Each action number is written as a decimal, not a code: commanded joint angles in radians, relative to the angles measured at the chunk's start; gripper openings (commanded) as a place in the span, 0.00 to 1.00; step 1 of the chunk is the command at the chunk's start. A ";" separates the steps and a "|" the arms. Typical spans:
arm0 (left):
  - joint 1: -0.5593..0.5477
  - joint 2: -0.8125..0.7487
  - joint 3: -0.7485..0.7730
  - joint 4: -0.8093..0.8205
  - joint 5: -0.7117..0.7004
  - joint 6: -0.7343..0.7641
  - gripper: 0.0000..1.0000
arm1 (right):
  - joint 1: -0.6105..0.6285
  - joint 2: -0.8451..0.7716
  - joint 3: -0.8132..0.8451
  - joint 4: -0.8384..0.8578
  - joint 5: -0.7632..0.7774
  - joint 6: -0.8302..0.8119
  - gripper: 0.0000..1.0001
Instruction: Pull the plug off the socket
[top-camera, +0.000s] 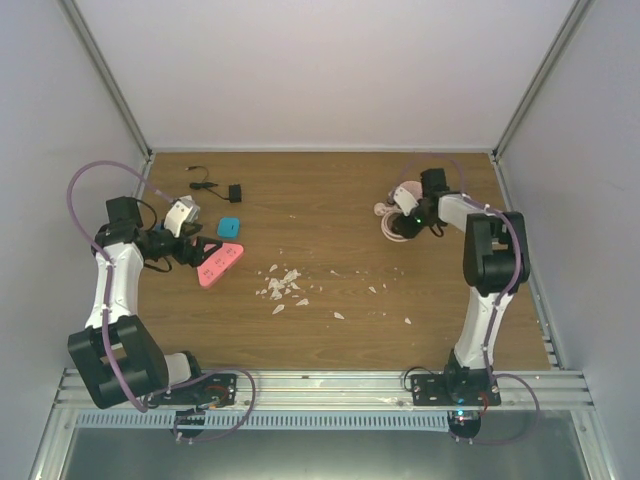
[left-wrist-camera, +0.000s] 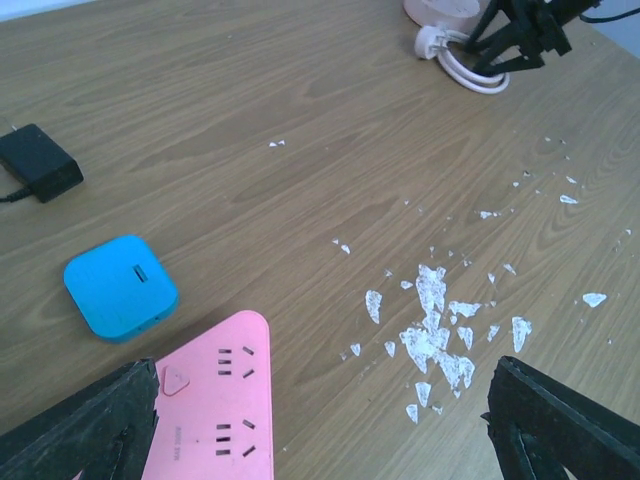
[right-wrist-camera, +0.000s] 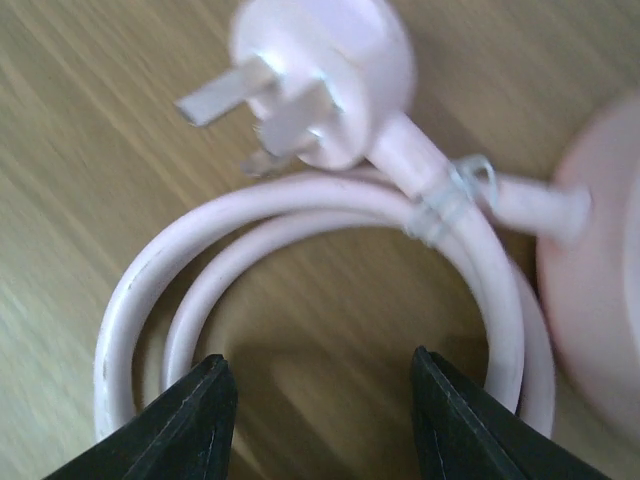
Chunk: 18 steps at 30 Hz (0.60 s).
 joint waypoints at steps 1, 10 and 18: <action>-0.014 -0.014 0.036 0.046 0.020 -0.022 0.90 | -0.104 -0.049 -0.106 -0.060 0.018 -0.068 0.49; -0.035 -0.017 0.053 0.068 0.005 -0.043 0.91 | -0.295 -0.162 -0.275 -0.062 0.001 -0.150 0.49; -0.059 -0.004 0.064 0.085 -0.007 -0.053 0.91 | -0.413 -0.255 -0.394 -0.088 -0.013 -0.221 0.49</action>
